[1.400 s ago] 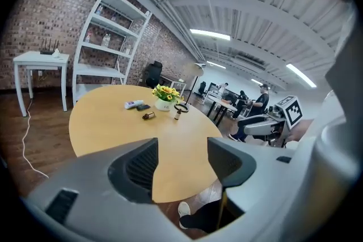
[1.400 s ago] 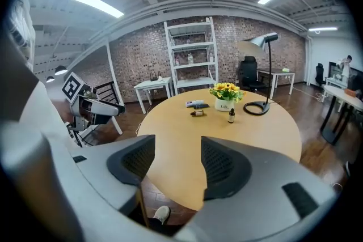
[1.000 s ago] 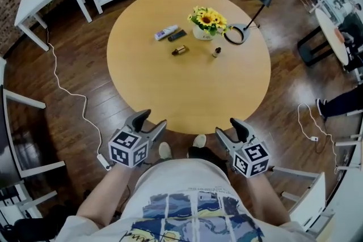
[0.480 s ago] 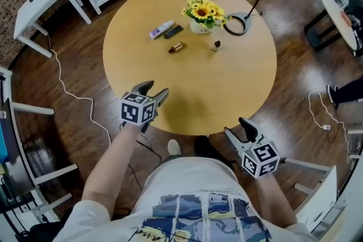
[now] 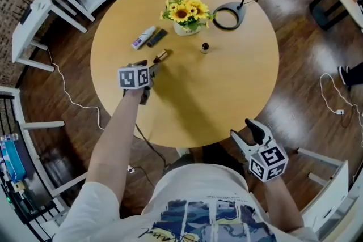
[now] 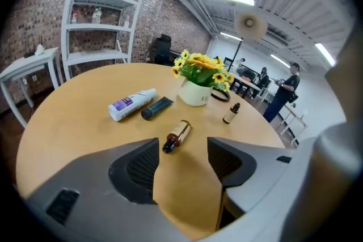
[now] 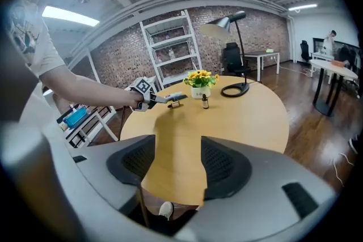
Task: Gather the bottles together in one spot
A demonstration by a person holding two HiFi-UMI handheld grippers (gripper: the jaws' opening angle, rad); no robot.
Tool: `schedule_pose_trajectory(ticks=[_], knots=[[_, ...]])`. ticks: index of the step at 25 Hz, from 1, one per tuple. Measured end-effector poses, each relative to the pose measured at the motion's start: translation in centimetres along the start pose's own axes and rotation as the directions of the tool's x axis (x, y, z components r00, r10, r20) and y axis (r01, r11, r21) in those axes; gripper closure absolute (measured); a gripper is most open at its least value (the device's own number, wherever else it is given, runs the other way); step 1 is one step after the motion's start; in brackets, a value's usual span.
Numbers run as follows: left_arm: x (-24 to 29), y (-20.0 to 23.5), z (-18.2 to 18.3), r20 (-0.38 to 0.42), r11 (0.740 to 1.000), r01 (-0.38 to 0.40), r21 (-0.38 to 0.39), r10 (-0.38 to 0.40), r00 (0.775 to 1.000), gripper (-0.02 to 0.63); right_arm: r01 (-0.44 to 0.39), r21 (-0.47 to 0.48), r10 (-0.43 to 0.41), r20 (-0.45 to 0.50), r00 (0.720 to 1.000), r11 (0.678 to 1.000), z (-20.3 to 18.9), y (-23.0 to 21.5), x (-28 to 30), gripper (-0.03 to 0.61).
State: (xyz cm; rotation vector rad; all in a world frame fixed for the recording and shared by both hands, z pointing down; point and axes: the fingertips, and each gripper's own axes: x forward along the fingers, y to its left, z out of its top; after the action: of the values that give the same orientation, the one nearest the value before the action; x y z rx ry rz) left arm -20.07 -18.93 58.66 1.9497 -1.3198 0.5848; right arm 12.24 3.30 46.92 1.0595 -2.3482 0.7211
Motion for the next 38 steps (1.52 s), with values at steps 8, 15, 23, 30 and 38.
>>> schedule_pose_trajectory(ticks=[8,15,23,30,38], knots=[[3.0,1.7,-0.5,0.009,0.921,-0.095,-0.378,0.106,0.994,0.318,-0.006,0.036,0.006,-0.015,1.0,0.999,0.1,-4.5,0.7,0.304],[4.0,2.2,-1.8,-0.151,0.971,-0.142,0.194,0.172,0.973,0.328,-0.034,0.022,0.035,-0.031,0.999,0.999,1.1,-5.9,1.4,0.304],[6.2,2.3,-1.4,-0.218,0.922,-0.029,0.385,0.121,0.968,0.421,-0.046,0.031,0.048,-0.066,0.997,0.998,0.6,-6.5,1.5,0.304],[6.3,2.0,-1.8,-0.226,0.901,-0.001,0.433,0.109,0.968,0.528,-0.041,0.045,0.044,-0.065,0.997,0.998,0.2,-6.9,1.6,0.304],[3.8,0.4,-0.1,-0.256,0.819,0.044,0.571,0.126,0.958,0.535,-0.05,0.047,0.052,-0.037,0.998,0.998,0.6,-5.9,2.1,0.304]])
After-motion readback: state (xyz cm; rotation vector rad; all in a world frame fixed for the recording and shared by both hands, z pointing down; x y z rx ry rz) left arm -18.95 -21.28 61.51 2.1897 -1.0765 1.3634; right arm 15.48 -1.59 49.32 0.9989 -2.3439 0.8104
